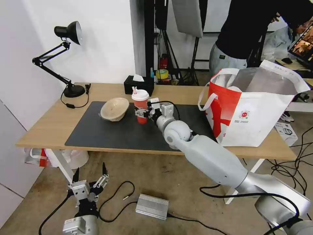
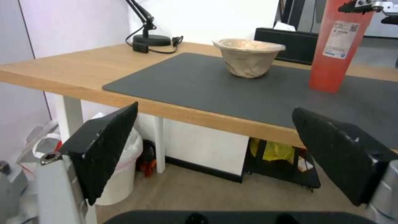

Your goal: Pick up the trash from the table and place it into the takeout bag.

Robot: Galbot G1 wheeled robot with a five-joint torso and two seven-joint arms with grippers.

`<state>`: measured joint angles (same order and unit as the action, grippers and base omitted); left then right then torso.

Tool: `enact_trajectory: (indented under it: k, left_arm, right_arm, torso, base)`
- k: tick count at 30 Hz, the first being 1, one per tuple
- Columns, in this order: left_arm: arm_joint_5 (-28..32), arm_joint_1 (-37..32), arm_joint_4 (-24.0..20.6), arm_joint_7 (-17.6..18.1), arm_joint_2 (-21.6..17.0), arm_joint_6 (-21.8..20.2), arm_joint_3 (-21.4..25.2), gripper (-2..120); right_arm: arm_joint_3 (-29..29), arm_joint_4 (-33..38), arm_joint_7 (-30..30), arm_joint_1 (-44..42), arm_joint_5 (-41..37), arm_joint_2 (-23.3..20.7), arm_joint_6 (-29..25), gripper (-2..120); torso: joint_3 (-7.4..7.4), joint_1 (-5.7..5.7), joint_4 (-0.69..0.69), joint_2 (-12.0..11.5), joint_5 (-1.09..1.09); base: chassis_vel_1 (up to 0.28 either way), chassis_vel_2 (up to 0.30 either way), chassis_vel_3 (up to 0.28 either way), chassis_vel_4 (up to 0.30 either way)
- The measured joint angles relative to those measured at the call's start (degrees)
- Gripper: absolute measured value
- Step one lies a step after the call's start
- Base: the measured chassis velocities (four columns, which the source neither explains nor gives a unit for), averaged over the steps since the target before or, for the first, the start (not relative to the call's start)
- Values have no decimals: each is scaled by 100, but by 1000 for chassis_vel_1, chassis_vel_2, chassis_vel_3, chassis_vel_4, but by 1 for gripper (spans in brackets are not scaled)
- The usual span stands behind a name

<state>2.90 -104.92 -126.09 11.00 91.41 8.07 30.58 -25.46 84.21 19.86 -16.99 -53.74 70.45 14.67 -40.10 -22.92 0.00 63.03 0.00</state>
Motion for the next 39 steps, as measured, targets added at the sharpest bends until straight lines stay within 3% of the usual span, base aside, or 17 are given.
enact_trajectory:
  k: [27,30,39]
  left_arm:
    - [-12,-5,24,-4,1,0,-22,100]
    - [-12,-3,28,-5,1,0,-25,100]
    - [-13,-4,32,-7,0,4,-29,100]
  right_arm:
    - [10,-322,-165,43,138,184,-108,98]
    - [13,-346,-185,43,134,201,-110,90]
    - [22,-430,-191,25,131,296,-119,52]
  torso:
    - [0,0,0,0,0]
    - [0,0,0,-1,0]
    - [0,0,-1,-1,0]
  base:
    - [0,0,0,0]
    - [0,0,0,0]
    - [0,0,0,0]
